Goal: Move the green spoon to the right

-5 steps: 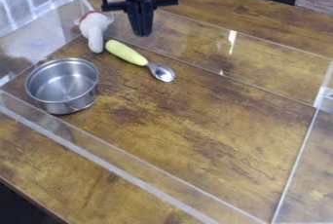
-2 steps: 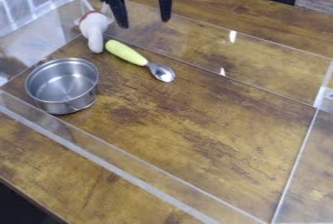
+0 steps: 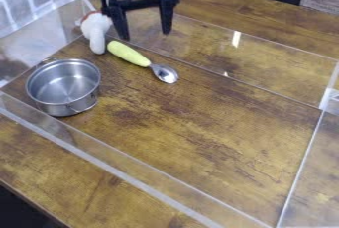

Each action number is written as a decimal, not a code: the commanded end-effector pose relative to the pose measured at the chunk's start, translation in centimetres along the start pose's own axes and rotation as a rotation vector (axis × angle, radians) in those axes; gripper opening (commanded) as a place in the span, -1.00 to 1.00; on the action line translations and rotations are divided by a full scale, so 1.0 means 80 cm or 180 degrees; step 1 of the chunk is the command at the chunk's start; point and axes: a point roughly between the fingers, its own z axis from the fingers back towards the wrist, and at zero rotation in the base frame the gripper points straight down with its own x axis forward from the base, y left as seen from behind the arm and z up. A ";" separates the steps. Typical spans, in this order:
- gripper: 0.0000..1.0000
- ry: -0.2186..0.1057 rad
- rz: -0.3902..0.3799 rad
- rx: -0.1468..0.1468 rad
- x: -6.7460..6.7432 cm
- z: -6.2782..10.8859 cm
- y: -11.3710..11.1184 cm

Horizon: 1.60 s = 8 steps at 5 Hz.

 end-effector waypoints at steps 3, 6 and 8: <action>1.00 -0.0130 0.0141 0.0015 0.009 -0.023 -0.002; -1.00 -0.0118 0.0181 0.0072 0.013 -0.045 -0.003; -1.00 -0.0222 0.0113 -0.0027 0.010 0.016 -0.017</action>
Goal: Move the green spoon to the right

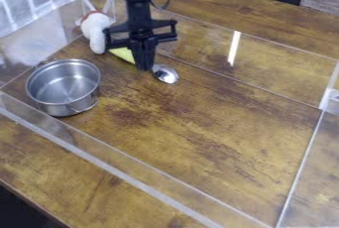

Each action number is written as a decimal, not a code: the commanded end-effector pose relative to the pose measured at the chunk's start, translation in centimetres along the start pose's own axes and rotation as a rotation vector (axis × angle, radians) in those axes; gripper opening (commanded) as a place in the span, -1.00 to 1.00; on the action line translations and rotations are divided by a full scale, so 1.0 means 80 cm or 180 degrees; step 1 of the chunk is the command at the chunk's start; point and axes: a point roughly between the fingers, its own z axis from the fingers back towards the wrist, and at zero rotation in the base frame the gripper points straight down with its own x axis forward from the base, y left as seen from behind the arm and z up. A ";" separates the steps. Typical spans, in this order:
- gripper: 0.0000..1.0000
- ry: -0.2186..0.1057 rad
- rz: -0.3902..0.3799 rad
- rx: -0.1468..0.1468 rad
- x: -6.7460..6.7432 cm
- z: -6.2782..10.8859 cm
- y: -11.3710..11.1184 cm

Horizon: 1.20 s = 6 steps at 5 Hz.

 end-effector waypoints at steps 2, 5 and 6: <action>-1.00 -0.0448 -0.0289 -0.0332 -0.022 0.124 -0.028; 1.00 -0.0463 0.0657 -0.0277 -0.019 0.089 -0.016; 1.00 -0.0488 0.1032 -0.0235 -0.015 0.073 -0.011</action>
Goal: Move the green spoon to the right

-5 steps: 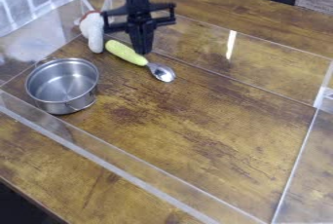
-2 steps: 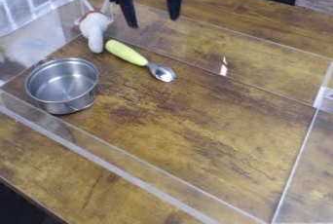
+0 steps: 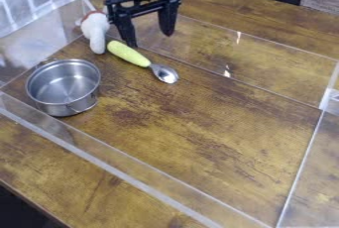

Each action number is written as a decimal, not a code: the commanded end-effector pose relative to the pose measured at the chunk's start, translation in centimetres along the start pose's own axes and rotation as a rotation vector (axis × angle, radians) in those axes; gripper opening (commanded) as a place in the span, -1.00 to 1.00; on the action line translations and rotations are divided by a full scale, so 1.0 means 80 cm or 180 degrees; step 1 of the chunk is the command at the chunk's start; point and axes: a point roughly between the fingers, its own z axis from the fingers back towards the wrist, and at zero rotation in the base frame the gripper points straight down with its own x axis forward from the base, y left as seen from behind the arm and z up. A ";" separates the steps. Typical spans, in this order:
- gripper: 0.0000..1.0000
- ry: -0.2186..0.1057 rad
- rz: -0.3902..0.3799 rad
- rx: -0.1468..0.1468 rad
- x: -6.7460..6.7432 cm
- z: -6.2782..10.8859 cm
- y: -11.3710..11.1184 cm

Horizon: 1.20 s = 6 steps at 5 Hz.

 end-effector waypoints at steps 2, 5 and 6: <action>1.00 -0.0202 0.0412 -0.0050 0.006 0.000 0.000; 1.00 -0.0312 0.0485 0.0081 0.011 -0.044 -0.007; -1.00 -0.0328 0.0497 0.0103 0.013 -0.054 -0.009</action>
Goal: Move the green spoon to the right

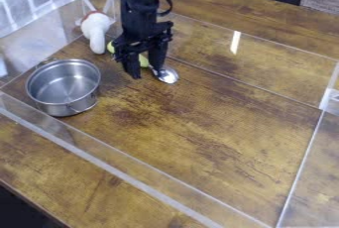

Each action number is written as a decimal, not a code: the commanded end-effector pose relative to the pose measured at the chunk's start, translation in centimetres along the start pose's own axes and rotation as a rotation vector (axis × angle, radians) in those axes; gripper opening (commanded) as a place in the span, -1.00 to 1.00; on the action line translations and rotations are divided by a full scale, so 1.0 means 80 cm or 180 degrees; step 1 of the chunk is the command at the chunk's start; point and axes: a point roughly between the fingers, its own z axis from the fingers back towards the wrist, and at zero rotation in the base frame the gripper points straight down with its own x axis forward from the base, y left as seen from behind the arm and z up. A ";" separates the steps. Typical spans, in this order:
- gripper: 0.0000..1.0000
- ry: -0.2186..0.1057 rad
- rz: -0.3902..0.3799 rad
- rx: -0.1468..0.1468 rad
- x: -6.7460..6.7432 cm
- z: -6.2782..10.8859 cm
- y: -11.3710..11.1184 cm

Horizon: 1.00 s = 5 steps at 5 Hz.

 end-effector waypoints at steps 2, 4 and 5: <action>-1.00 -0.0129 -0.0054 -0.0137 0.004 0.026 -0.020; 1.00 -0.0160 -0.0071 -0.0083 0.012 0.028 -0.028; 1.00 -0.0148 -0.0053 -0.0048 0.016 0.025 -0.030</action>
